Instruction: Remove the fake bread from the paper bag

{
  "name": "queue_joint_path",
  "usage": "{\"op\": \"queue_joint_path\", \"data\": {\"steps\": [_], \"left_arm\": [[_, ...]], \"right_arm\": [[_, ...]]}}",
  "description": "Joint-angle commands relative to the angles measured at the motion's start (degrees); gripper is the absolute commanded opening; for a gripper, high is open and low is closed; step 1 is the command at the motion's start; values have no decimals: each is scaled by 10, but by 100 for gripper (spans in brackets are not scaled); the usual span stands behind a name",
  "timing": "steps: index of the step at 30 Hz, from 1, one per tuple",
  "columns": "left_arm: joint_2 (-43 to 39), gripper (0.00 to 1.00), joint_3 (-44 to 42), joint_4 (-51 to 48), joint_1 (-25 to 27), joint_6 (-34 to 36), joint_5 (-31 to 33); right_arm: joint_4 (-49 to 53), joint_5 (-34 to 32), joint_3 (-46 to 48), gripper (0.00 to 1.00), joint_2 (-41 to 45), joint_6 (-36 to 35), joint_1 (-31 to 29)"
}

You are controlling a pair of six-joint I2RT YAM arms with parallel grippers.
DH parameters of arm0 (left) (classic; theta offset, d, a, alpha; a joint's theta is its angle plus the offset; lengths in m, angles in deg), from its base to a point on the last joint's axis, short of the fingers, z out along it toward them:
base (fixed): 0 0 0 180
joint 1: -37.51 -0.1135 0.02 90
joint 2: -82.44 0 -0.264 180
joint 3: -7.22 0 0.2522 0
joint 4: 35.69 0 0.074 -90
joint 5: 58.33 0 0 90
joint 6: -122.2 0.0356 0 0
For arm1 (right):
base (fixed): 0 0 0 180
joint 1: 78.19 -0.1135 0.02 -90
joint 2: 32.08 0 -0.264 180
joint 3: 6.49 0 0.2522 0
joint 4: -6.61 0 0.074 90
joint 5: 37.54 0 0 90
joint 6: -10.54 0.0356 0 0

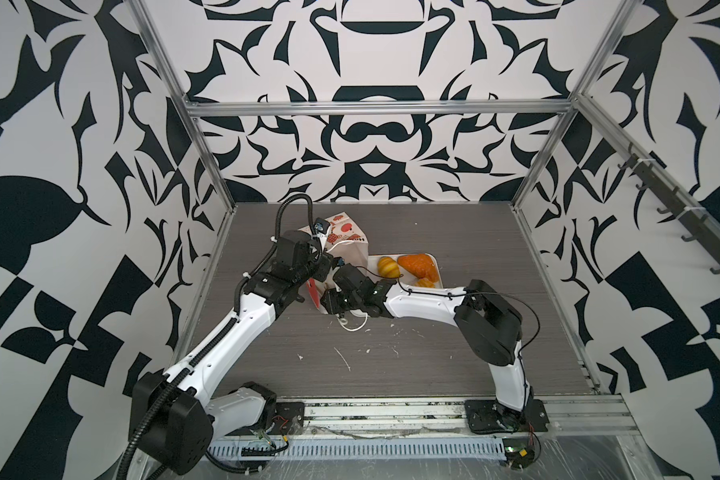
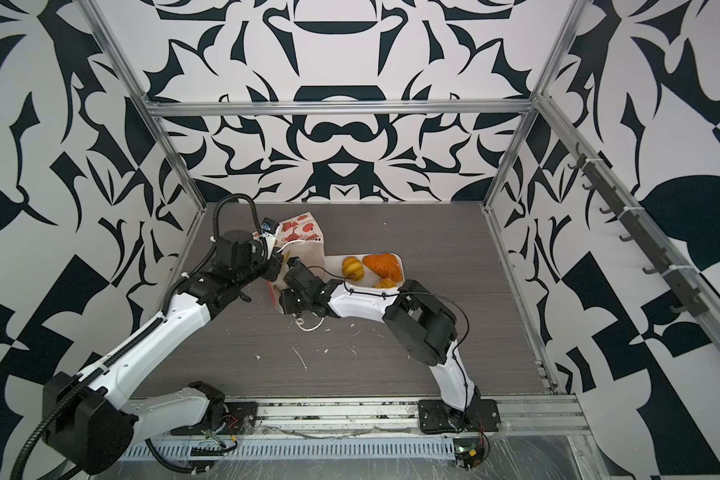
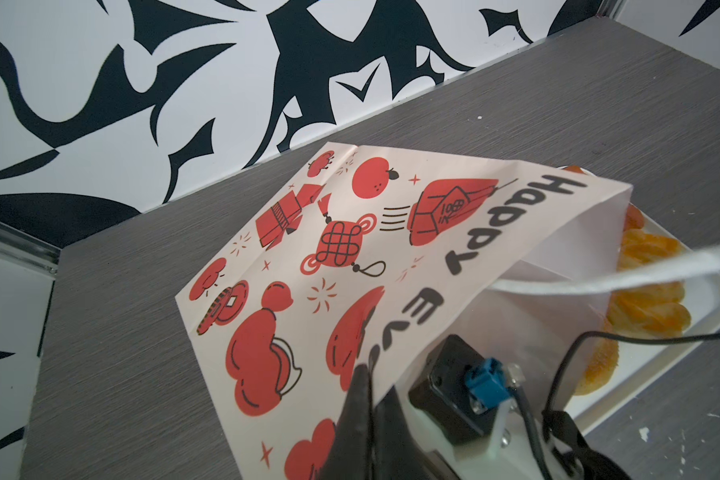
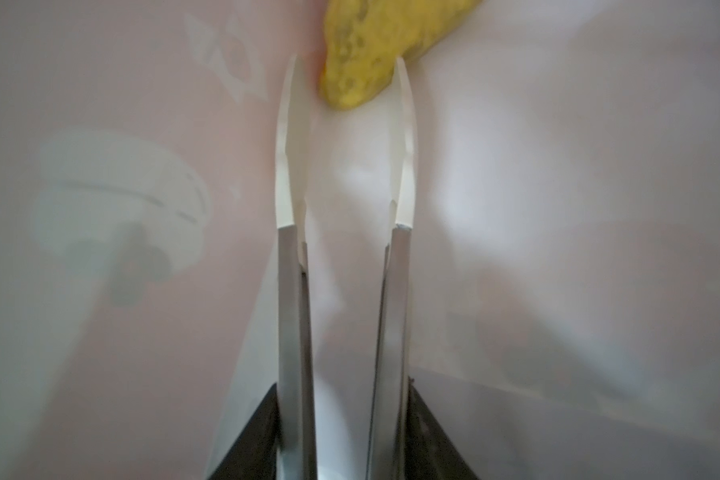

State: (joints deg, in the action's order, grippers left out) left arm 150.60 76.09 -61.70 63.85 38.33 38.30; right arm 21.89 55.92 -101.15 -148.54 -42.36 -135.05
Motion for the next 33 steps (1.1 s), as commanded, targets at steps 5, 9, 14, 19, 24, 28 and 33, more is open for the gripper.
{"op": "queue_joint_path", "data": {"steps": [5,9,14,19,24,28,33], "left_arm": [[3,0,27,22,-1,-20,-27],[3,0,29,23,-2,-22,-29],[1,0,28,23,-1,-23,-30],[-1,0,24,24,-5,-22,-29],[0,0,22,25,-7,-18,-29],[2,0,21,23,-10,-13,-28],[-1,0,13,21,-14,-4,-27]], "right_arm": [[-8,12,-70,45,-25,-1,-2],[10,15,-97,44,-47,0,-1],[15,14,-109,39,-59,5,0],[17,6,-107,15,-55,6,0],[20,4,-100,5,-47,4,0],[20,4,-86,0,-35,4,3],[15,-4,-47,0,3,-3,8]]}}
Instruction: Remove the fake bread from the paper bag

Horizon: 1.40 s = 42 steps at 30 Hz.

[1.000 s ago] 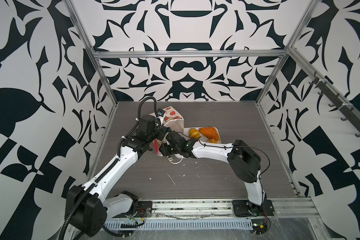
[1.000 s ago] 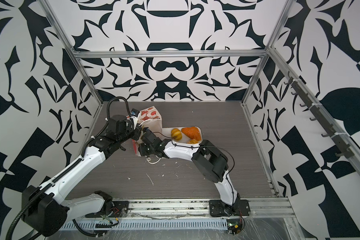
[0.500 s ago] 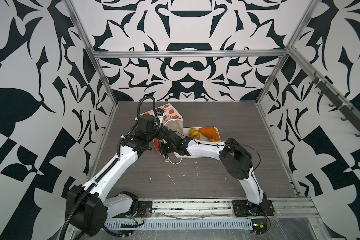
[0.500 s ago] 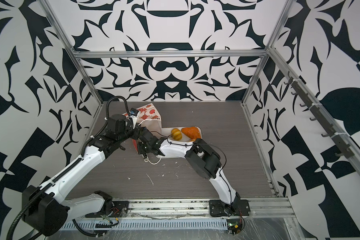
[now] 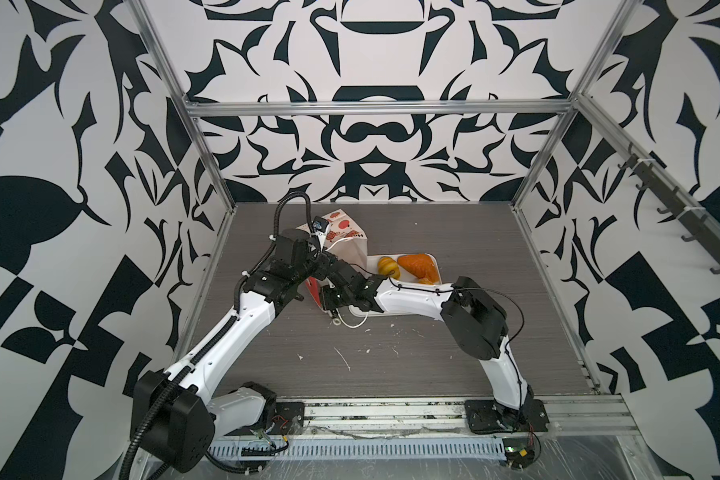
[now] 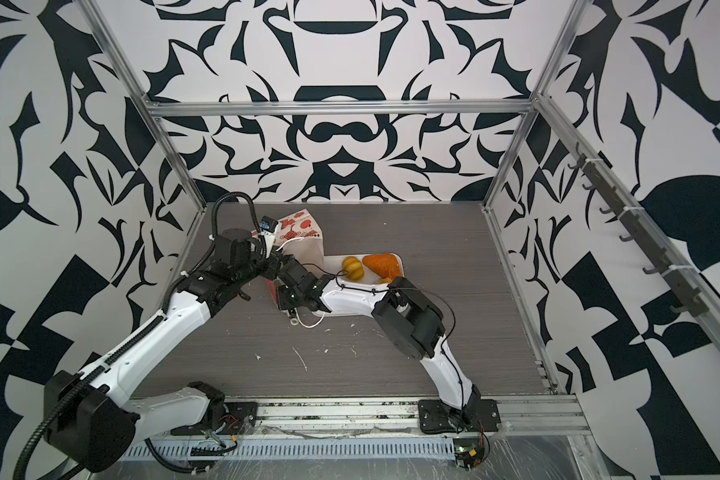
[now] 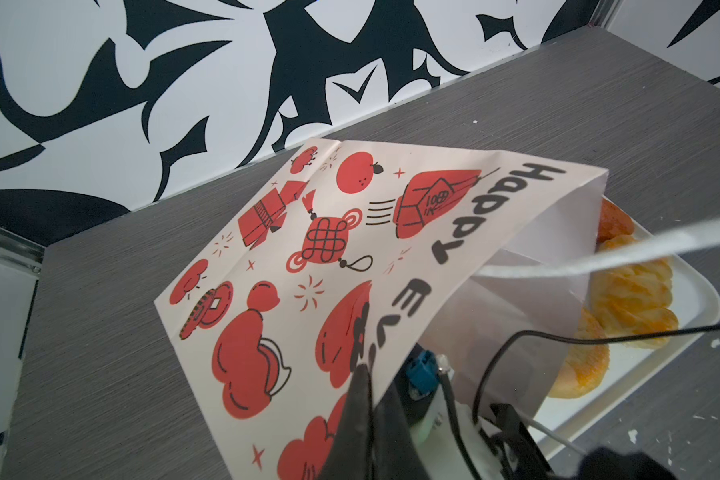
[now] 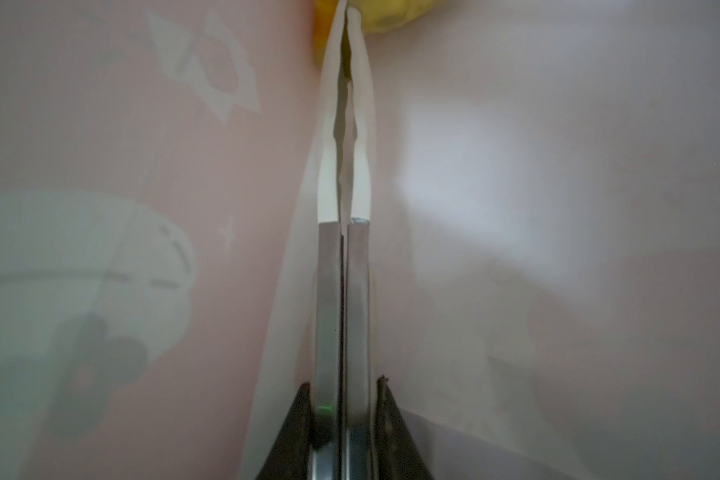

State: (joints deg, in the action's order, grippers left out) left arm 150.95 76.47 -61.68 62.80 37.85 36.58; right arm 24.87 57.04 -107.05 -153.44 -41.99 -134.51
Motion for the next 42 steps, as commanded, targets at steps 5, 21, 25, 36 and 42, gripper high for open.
{"op": "queue_joint_path", "data": {"steps": [5,21,25,36,42], "left_arm": [[-8,0,3,19,-7,7,-9],[0,0,0,19,-7,17,-2],[2,0,-1,19,-8,17,-2],[0,0,-1,21,-7,18,0],[-1,0,-1,23,-8,19,4]], "right_arm": [[-10,-17,47,0,98,-16,10],[-114,173,155,0,175,68,77],[-181,233,194,0,194,108,102],[-340,355,285,0,239,197,152],[-442,421,333,0,241,258,169]]}}
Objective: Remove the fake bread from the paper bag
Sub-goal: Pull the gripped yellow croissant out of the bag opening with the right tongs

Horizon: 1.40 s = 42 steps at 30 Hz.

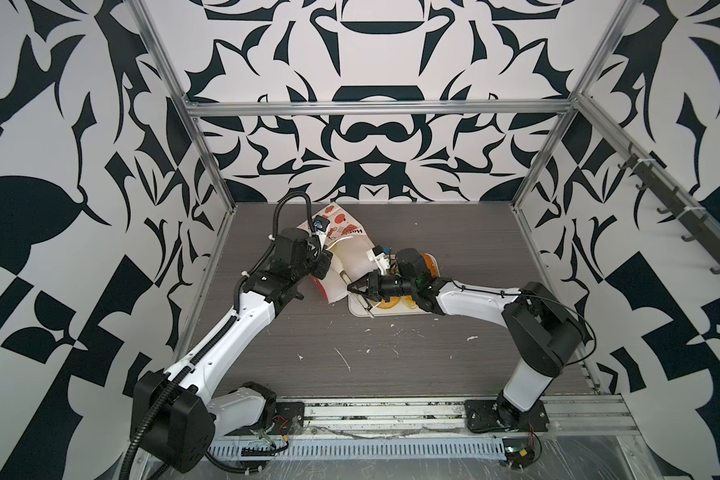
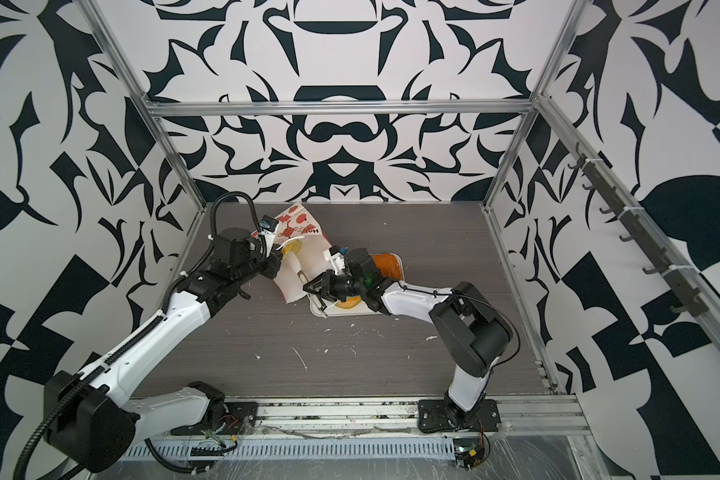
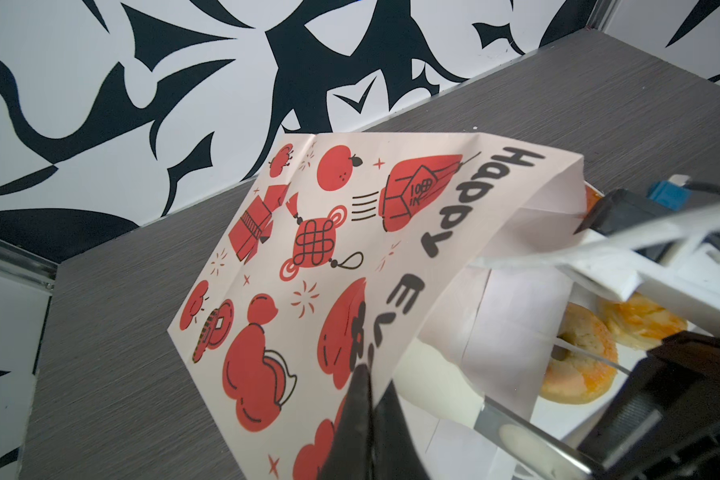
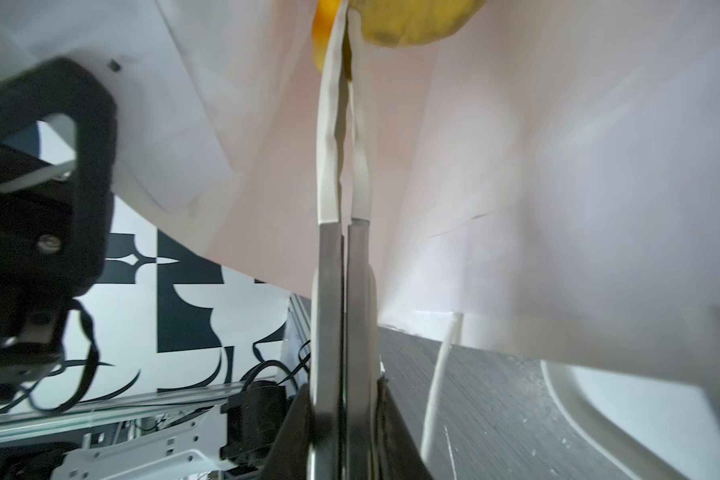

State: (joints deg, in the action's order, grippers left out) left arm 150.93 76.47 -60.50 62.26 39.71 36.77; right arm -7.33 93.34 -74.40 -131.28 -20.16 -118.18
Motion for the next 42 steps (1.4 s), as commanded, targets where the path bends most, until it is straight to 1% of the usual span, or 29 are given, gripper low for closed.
{"op": "queue_joint_path", "data": {"steps": [1,4,10,13,16,18,20,22,25,28,30,36,39,42], "left_arm": [[0,0,-1,12,-1,2,4],[-1,0,-1,10,-2,10,17],[-2,0,-16,12,2,16,58],[0,0,-24,19,5,15,66],[-2,0,-32,27,6,14,68],[-3,0,-35,32,5,13,70],[-2,0,-37,34,6,14,72],[-2,0,-40,39,6,15,73],[-1,0,-43,44,6,14,73],[-3,0,-47,51,6,12,71],[-3,0,-51,56,6,11,70],[-1,0,-60,64,6,8,70],[-1,0,-65,70,6,7,69],[3,0,-68,71,8,6,68]], "right_arm": [[-141,65,12,0,15,54,7],[-199,79,21,0,-8,90,9],[-240,89,11,0,-54,112,12],[-240,94,14,0,-61,114,19],[-213,91,26,0,-52,103,25],[-172,82,35,0,-37,83,28],[-111,70,41,0,-20,47,30],[-28,49,42,0,1,6,30],[68,19,44,0,30,-41,30],[145,-2,42,0,50,-74,30],[175,-8,41,1,59,-87,31],[246,-31,35,19,88,-120,30],[282,-48,29,28,110,-148,30],[325,-70,20,34,132,-177,30]]}}
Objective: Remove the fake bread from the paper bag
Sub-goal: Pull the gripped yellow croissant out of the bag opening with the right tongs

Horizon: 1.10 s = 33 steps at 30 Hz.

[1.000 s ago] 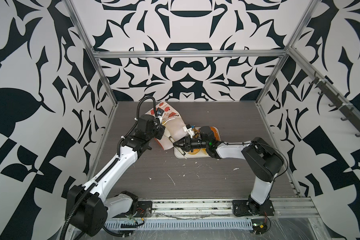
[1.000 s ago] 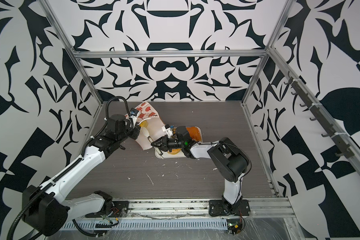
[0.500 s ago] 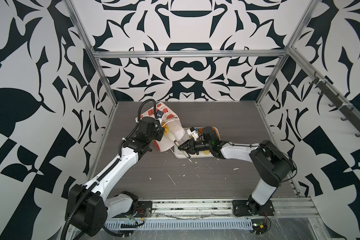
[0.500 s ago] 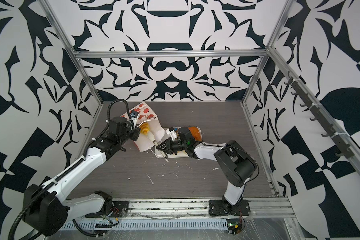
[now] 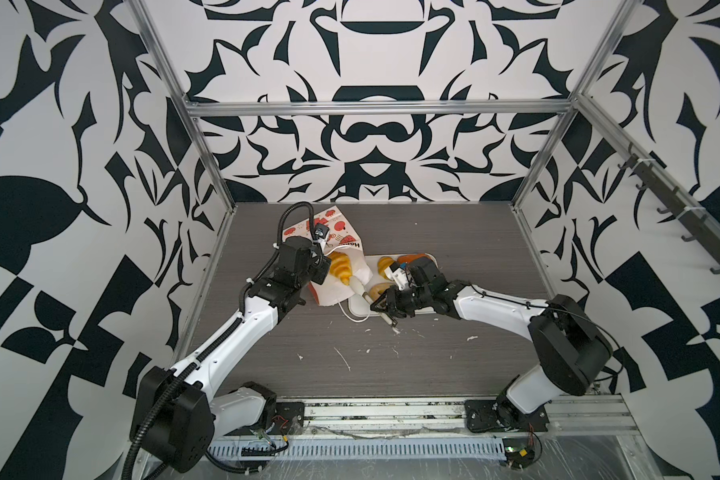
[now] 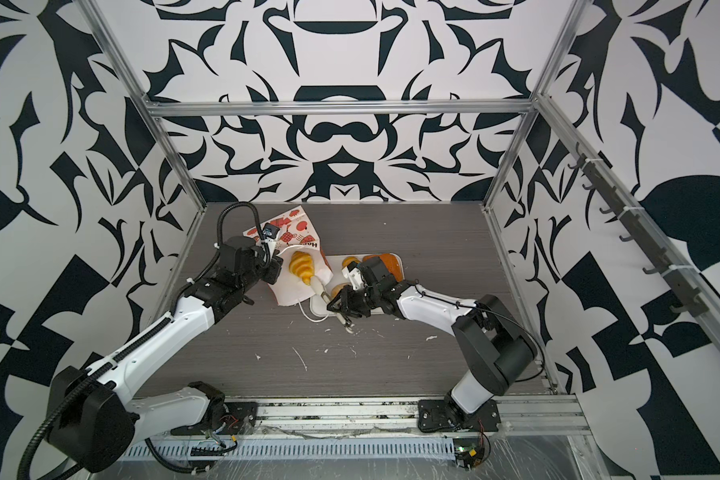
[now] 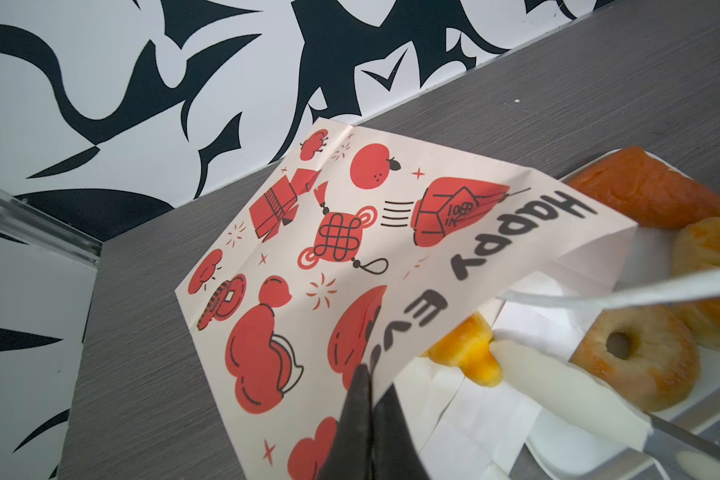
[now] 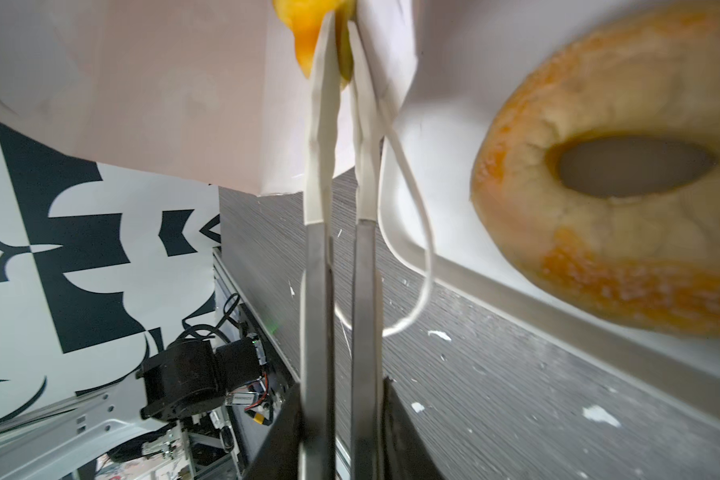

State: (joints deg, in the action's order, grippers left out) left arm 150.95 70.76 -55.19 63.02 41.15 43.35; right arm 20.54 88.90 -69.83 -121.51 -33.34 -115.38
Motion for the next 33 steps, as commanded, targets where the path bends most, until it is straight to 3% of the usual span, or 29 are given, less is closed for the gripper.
{"op": "queue_joint_path", "data": {"steps": [1,9,21,33], "left_arm": [[5,0,-12,20,1,-10,1],[14,0,-11,34,4,-13,-5],[20,0,-13,44,4,-17,-8],[27,0,-10,51,4,-20,-13]], "right_arm": [[57,-33,-29,37,40,-54,2],[116,-73,-61,42,59,-105,-7],[321,-335,-230,43,22,-265,-120],[334,-420,-282,47,-34,-308,-145]]}}
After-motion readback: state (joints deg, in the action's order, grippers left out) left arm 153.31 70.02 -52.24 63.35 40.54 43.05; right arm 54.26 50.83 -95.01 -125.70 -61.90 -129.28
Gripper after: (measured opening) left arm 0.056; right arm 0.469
